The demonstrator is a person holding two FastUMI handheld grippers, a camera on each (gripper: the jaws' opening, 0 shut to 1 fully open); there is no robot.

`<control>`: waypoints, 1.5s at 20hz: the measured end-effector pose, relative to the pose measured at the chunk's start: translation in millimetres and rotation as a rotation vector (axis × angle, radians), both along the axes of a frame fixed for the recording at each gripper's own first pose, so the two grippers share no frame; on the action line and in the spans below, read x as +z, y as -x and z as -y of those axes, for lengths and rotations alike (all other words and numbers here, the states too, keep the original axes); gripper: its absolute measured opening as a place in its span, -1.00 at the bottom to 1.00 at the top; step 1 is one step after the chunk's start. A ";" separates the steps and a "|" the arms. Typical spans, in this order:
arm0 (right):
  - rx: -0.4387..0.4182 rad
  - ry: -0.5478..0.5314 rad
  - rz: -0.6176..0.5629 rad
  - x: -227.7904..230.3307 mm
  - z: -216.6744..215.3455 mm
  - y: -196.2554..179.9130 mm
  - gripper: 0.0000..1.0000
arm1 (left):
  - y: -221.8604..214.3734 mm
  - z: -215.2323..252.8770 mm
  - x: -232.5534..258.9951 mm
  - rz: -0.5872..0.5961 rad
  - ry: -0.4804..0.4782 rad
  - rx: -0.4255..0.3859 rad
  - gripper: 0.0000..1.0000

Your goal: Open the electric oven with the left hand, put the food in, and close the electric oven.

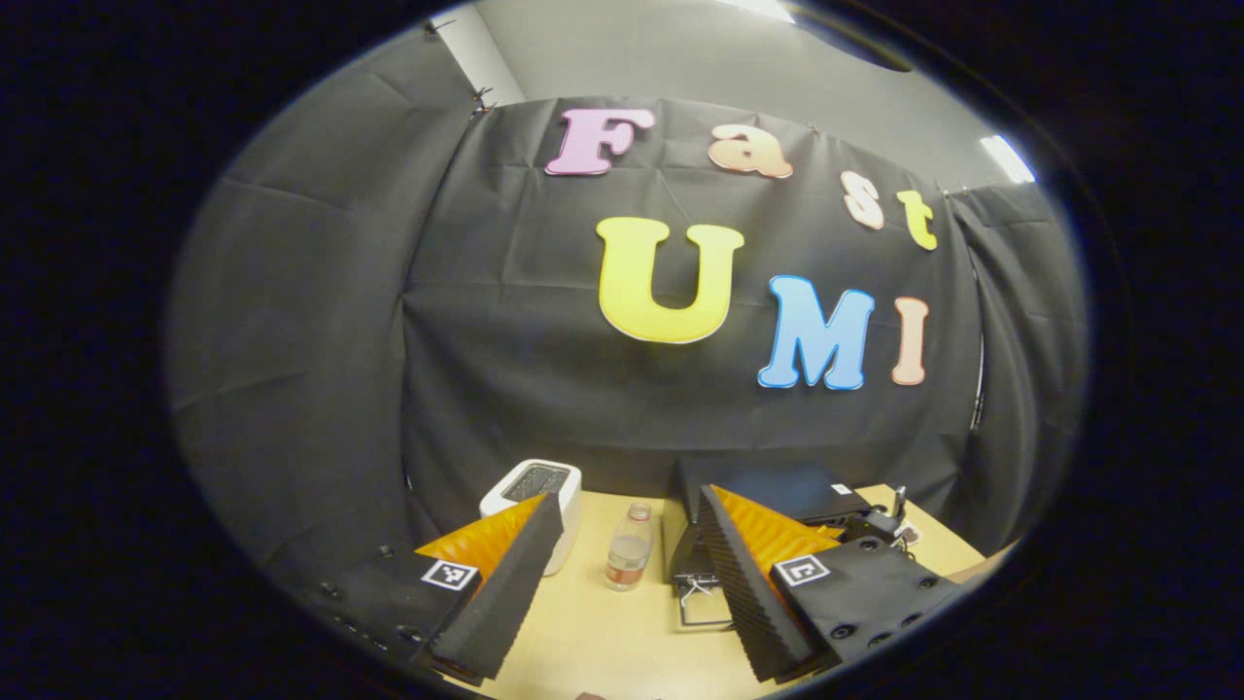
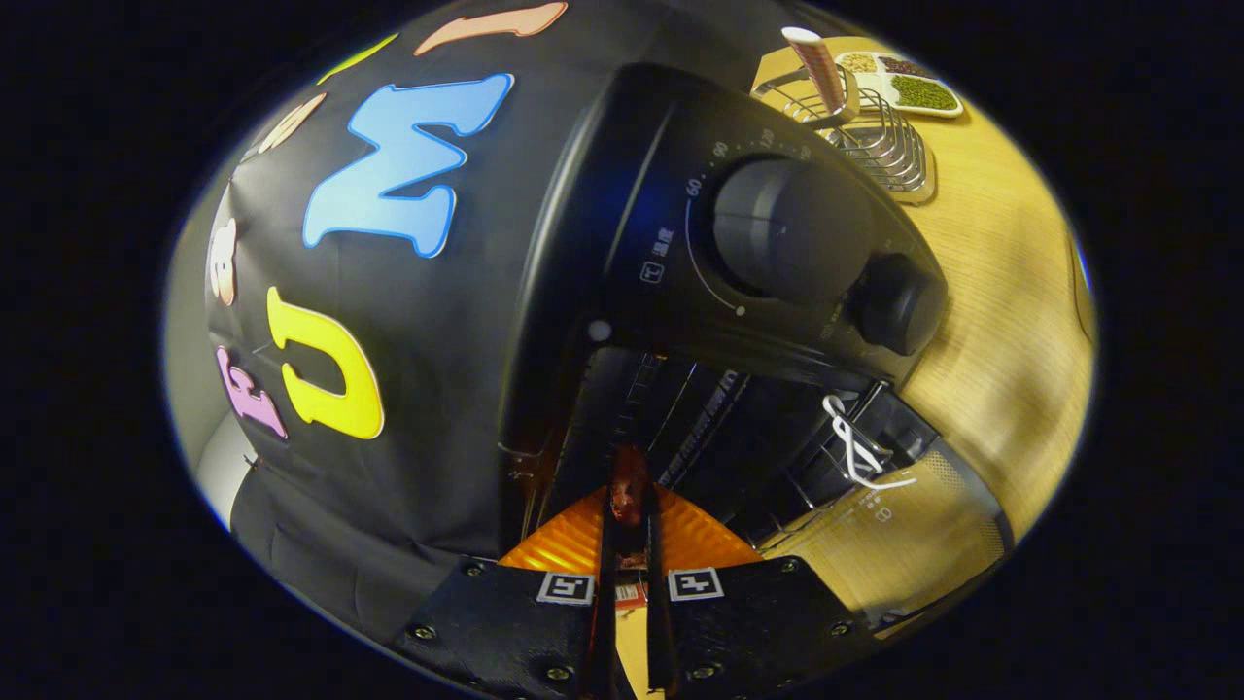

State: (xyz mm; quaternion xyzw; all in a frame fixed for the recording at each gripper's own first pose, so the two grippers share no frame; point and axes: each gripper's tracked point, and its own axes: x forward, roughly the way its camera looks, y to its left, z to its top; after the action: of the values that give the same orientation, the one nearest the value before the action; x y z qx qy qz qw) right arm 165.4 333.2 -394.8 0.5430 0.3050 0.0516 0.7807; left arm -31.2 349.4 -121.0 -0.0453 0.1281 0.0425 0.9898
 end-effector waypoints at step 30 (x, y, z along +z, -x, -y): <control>0.041 0.973 0.288 179.8 132.1 115.2 0.12 | -49.6 136.4 5.0 0.050 0.039 -0.212 0.96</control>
State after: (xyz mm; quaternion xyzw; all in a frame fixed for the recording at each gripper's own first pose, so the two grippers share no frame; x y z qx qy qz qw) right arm 50.2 201.1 -215.0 0.0977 0.1934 -0.0070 0.9762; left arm 18.5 213.0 -116.0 -0.0520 0.1082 -0.0663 0.9906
